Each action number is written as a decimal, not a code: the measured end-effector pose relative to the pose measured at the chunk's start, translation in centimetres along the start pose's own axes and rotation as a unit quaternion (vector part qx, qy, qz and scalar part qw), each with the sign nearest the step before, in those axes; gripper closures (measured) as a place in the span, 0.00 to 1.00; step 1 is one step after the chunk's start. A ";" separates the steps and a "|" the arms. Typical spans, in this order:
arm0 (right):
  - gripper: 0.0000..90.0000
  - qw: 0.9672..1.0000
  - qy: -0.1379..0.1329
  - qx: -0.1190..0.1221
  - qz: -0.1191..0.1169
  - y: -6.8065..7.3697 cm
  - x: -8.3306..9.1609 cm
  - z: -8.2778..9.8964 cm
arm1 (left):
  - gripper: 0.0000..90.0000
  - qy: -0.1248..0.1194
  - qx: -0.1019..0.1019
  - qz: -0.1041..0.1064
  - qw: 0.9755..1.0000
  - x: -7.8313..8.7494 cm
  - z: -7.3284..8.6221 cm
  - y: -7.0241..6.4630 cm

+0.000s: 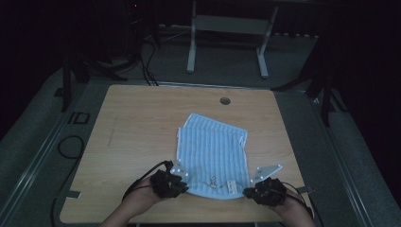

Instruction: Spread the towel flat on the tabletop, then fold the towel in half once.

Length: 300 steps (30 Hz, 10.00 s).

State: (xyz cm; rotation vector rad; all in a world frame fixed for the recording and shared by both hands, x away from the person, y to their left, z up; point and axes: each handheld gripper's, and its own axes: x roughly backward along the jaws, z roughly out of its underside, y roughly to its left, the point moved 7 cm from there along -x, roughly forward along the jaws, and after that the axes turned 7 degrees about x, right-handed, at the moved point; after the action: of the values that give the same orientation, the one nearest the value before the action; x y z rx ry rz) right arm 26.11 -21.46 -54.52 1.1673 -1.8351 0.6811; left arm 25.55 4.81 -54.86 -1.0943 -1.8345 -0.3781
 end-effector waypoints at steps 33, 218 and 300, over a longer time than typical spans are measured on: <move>1.00 0.982 0.065 -0.133 0.114 -20.9 -9.2 -6.9 | 0.97 0.032 -0.006 0.082 0.996 -7.5 -1.9 -3.3; 0.97 0.972 -0.035 -0.209 0.098 -23.3 -1.3 -6.6 | 0.96 -0.100 0.177 -0.079 0.976 -3.0 -13.8 16.5; 0.64 0.973 -0.001 -0.202 0.109 -26.0 -5.7 -8.6 | 0.55 -0.056 0.189 -0.132 0.971 -4.8 -12.6 22.3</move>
State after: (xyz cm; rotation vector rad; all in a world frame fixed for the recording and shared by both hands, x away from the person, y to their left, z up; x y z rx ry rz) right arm 54.08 -23.04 -54.85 0.7094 -2.0038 0.3959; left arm 51.51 6.53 -56.53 -0.6231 -2.0537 -0.1099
